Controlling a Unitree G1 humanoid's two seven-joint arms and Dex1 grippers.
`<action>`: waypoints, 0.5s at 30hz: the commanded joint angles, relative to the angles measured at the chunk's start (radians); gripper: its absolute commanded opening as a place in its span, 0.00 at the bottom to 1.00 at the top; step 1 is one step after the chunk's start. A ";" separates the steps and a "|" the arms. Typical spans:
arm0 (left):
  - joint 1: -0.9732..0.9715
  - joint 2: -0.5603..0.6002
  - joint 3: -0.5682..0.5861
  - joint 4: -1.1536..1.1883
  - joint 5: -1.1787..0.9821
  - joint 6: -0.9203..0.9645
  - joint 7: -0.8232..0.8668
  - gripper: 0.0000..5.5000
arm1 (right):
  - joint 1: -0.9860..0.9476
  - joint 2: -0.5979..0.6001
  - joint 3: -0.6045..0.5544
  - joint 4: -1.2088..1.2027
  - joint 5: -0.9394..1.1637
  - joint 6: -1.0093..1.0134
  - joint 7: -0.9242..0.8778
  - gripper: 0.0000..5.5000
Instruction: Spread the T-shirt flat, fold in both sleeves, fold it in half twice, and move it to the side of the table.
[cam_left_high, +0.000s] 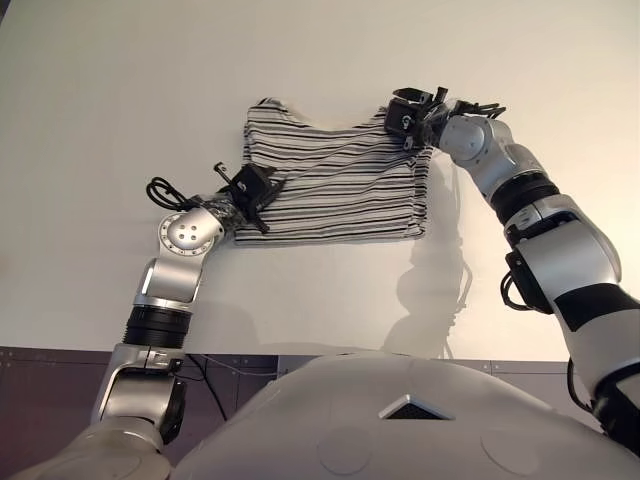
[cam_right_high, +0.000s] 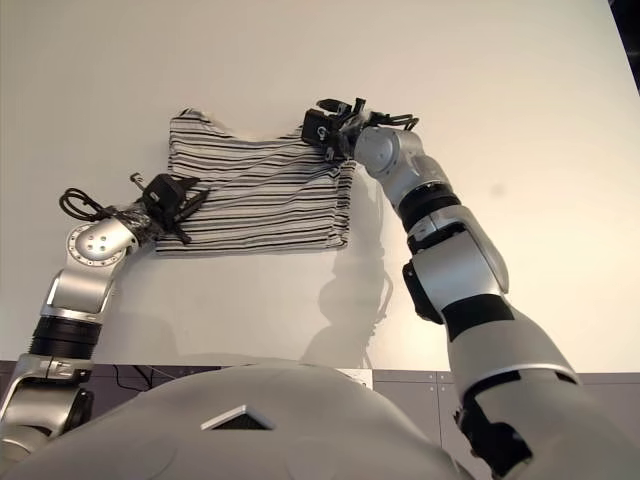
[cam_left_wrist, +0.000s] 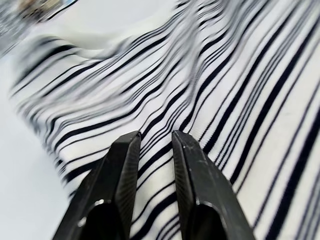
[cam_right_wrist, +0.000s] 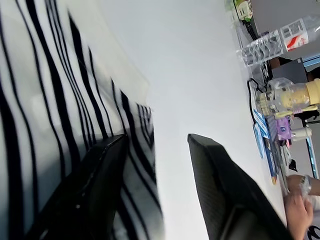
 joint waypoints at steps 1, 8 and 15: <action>-0.006 0.001 0.018 0.093 0.061 0.048 0.080 0.21 | 0.125 -0.072 -0.053 -0.042 0.055 0.029 0.050 0.41; -0.141 -0.080 0.049 0.047 -0.045 -0.045 0.070 0.21 | 0.114 -0.013 -0.205 -0.334 0.268 -0.026 0.098 0.41; -0.213 -0.066 0.180 0.091 -0.100 -0.023 0.130 0.21 | 0.110 -0.090 0.044 -0.060 -0.045 -0.060 0.054 0.41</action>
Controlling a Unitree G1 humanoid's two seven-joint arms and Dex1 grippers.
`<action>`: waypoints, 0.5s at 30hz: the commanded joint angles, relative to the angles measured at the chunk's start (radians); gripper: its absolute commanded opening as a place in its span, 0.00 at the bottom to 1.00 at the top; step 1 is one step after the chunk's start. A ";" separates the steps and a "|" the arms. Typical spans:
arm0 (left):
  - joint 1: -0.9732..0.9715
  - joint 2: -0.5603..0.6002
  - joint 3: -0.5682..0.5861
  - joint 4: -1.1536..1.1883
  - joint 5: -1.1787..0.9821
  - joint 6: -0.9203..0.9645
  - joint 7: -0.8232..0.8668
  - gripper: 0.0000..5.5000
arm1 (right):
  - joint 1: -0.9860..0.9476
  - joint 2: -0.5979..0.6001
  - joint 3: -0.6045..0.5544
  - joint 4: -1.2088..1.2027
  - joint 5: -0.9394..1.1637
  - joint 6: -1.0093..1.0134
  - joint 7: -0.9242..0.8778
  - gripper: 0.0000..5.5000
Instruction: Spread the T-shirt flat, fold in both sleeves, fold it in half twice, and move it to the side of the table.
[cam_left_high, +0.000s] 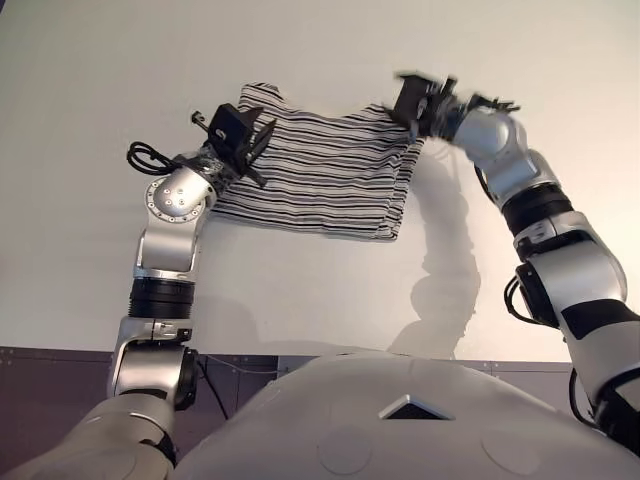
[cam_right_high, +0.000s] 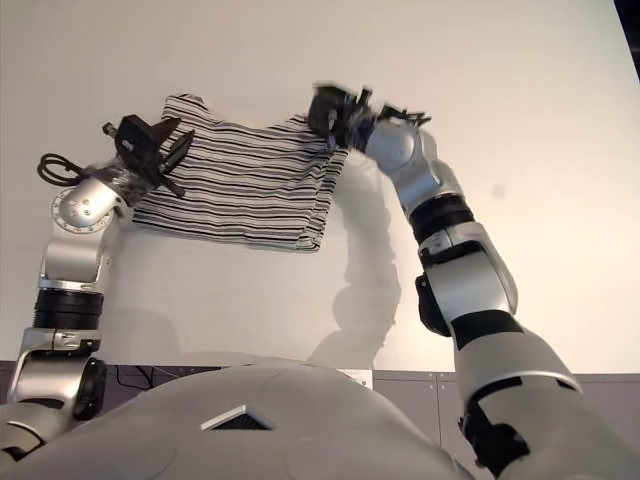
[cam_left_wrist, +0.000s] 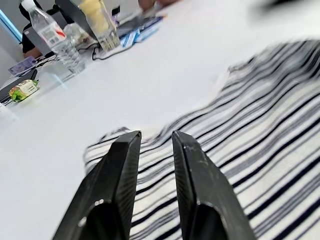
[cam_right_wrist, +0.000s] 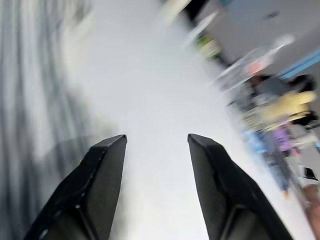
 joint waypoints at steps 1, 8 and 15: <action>-0.058 -0.003 0.132 0.073 -0.002 0.011 0.157 0.21 | 0.025 -0.101 0.129 0.101 -0.175 -0.008 -0.058 0.41; 0.174 -0.108 0.341 -0.096 -0.043 0.059 0.411 0.21 | 0.588 -0.703 0.084 -0.811 0.262 -0.107 0.419 0.41; 0.457 -0.183 0.288 -0.428 -0.047 0.174 0.398 0.21 | 0.892 -0.877 0.059 -1.495 0.468 0.198 0.439 0.41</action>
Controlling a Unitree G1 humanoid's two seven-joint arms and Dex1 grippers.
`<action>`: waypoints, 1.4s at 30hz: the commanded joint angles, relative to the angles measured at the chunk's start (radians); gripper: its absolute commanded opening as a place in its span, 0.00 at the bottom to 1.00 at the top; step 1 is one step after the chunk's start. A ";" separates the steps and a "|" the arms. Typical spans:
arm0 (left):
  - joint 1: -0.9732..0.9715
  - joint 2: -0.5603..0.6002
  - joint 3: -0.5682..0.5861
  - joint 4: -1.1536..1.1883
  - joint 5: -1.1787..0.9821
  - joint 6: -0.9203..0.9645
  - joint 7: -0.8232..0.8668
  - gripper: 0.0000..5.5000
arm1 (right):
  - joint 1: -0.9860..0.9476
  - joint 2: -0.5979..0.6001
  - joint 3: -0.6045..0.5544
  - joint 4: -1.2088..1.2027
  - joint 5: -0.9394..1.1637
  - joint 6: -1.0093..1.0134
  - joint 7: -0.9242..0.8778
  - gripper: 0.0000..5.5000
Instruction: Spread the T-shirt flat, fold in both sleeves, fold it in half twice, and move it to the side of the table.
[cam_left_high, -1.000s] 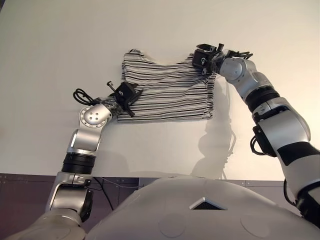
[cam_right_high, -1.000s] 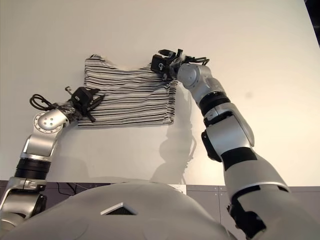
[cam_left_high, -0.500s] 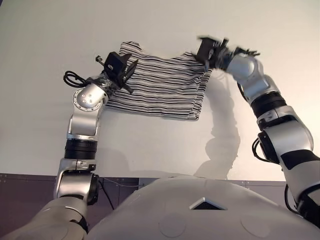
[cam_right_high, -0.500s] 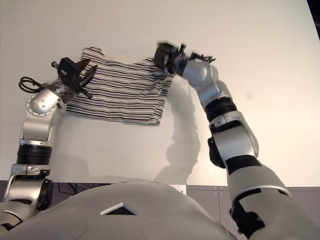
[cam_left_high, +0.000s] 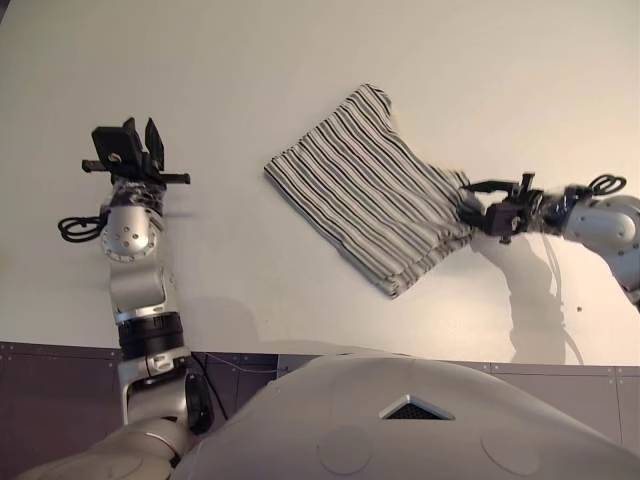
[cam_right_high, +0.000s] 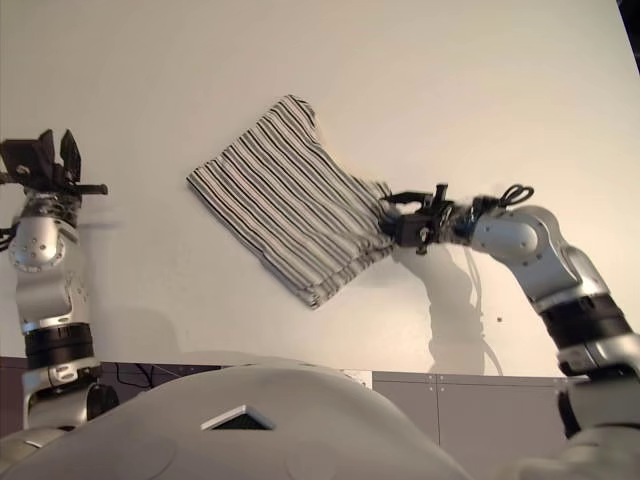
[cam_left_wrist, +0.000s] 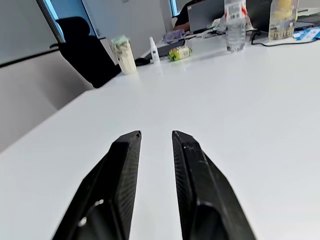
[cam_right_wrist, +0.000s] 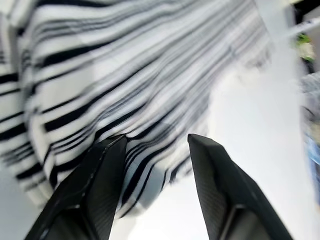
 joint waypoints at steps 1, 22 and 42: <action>0.208 -0.048 -0.022 -0.313 -0.013 0.162 0.008 0.21 | 0.235 -0.113 0.054 -0.561 0.091 0.280 0.133 0.41; -0.049 -0.138 -0.194 -0.142 0.064 0.154 0.023 0.21 | -0.070 0.666 0.153 -0.071 -0.013 0.993 -0.200 0.41; 0.236 0.467 -0.356 -0.264 0.335 -0.237 -0.455 0.28 | 0.103 0.237 -0.258 -0.386 -0.063 0.395 -0.057 0.41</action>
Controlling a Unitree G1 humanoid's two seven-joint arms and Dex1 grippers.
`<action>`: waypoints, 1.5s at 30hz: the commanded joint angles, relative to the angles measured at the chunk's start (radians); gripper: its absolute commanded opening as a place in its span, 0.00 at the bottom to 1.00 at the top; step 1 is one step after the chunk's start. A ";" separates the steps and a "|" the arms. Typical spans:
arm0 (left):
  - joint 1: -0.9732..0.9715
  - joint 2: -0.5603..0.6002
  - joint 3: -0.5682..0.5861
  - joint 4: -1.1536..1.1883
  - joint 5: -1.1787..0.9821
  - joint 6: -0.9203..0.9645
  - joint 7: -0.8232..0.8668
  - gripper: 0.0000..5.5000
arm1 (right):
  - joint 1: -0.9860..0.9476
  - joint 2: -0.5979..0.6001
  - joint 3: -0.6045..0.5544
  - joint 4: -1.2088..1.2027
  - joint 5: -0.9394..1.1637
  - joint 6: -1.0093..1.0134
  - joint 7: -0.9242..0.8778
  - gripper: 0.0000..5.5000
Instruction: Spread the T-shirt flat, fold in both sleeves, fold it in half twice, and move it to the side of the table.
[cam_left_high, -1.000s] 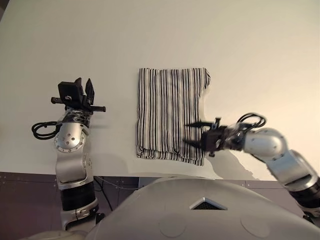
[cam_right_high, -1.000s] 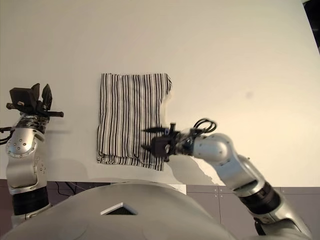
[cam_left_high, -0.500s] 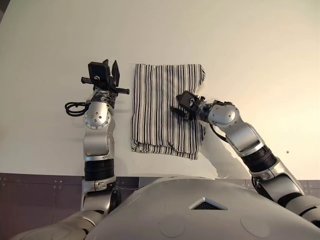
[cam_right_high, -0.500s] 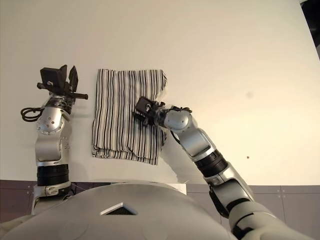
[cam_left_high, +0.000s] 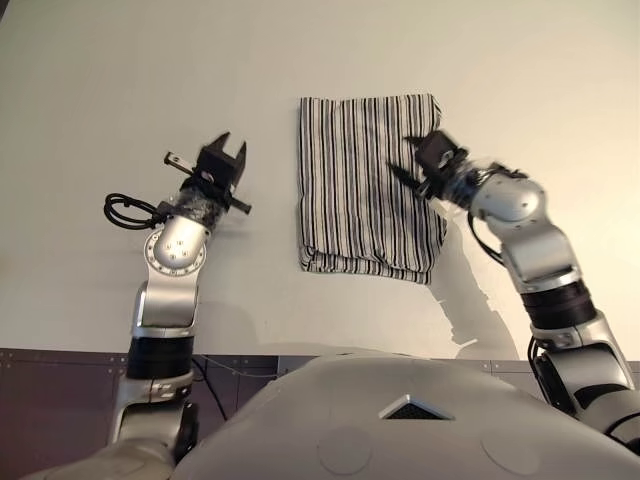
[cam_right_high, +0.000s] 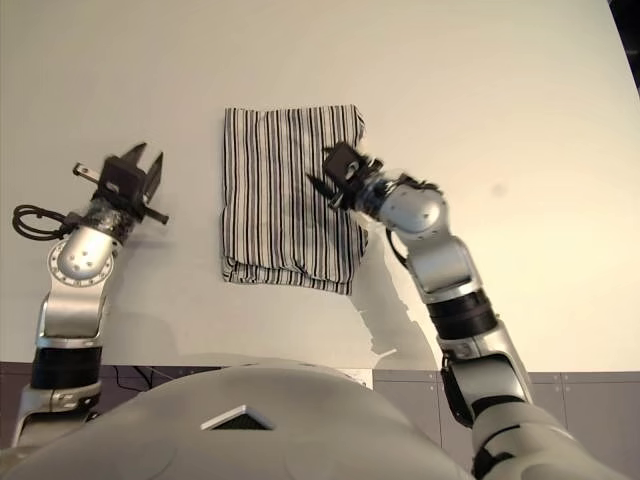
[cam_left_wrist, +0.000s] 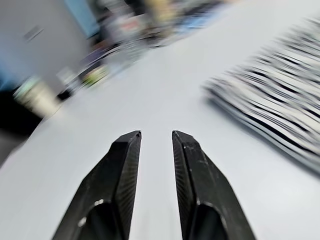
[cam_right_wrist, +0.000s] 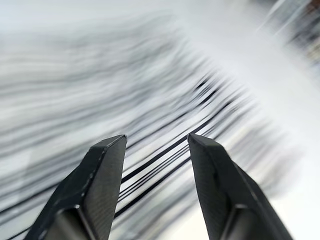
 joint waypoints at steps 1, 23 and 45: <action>0.152 0.316 -0.028 -0.039 0.082 -0.218 -0.247 0.30 | 0.265 -0.372 -0.075 -0.118 -0.216 -0.387 0.087 0.41; -0.128 0.311 -0.361 0.358 0.432 -0.809 -0.157 0.49 | 0.236 -0.468 0.113 0.066 -0.423 -0.809 0.184 0.41; -0.183 0.350 -0.433 0.482 0.405 -0.887 -0.159 0.03 | 0.193 -0.388 0.194 0.213 -0.385 -0.929 0.168 0.02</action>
